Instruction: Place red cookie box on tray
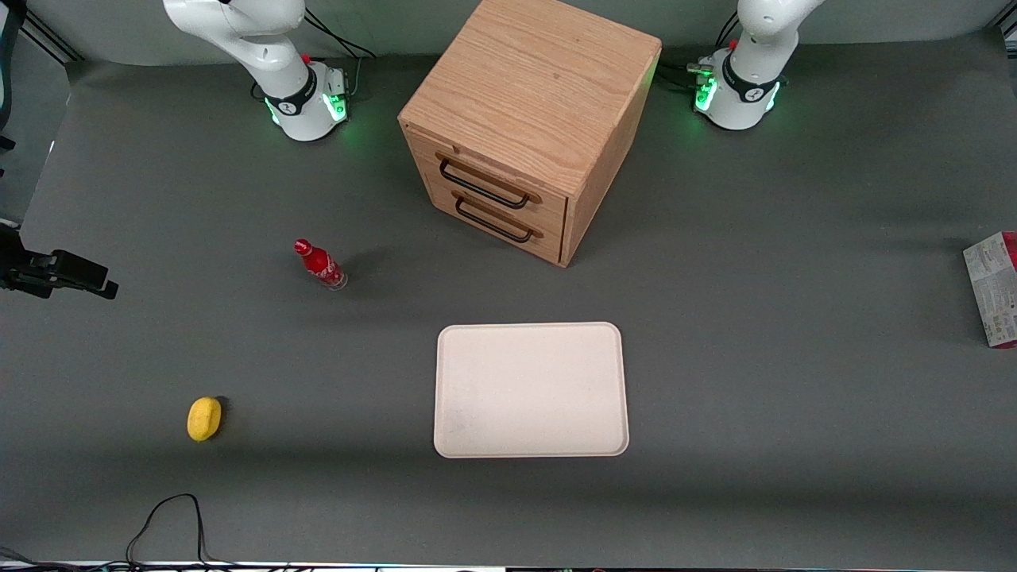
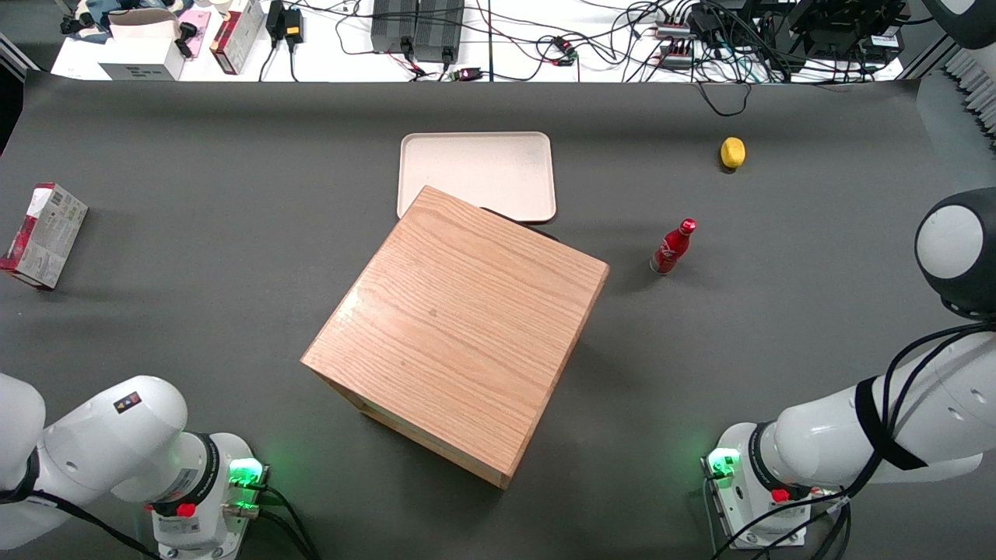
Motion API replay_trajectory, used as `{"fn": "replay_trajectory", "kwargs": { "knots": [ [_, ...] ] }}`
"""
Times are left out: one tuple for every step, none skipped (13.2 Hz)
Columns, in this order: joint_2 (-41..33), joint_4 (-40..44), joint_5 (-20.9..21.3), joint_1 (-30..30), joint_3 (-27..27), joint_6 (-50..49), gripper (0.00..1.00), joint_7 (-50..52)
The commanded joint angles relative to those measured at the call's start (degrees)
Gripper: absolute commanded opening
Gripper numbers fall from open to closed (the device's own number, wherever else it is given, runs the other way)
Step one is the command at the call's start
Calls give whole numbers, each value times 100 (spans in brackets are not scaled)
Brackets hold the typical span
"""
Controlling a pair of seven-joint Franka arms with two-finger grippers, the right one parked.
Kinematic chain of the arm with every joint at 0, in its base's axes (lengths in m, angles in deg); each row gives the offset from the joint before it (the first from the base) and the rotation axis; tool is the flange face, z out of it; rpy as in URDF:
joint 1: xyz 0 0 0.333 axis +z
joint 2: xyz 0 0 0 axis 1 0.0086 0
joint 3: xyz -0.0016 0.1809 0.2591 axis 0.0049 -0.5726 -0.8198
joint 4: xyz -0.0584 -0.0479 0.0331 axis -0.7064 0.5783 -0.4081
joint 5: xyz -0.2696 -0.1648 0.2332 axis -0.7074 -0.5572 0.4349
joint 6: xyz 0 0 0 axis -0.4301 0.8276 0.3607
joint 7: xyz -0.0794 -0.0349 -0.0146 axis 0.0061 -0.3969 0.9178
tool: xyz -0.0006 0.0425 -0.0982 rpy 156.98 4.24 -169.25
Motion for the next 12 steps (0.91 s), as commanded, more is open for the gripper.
{"fn": "replay_trajectory", "kwargs": {
  "knots": [
    [344,350,80,225,89,35,100,-639],
    [423,394,80,234,81,131,100,-780],
    [537,377,71,277,89,280,100,-738],
    [651,351,71,269,81,429,100,-703],
    [827,307,45,269,81,674,100,-667],
    [933,281,1,260,89,799,100,-528],
    [986,167,-8,260,89,939,100,-352],
    [978,-34,-8,226,98,1149,100,-211],
    [969,-288,-8,190,98,1421,100,-175],
    [969,-526,-16,199,107,1737,100,-175],
    [986,-789,-86,199,107,2088,100,-175],
    [995,-1062,-209,199,107,2448,100,-175]
  ]
}}
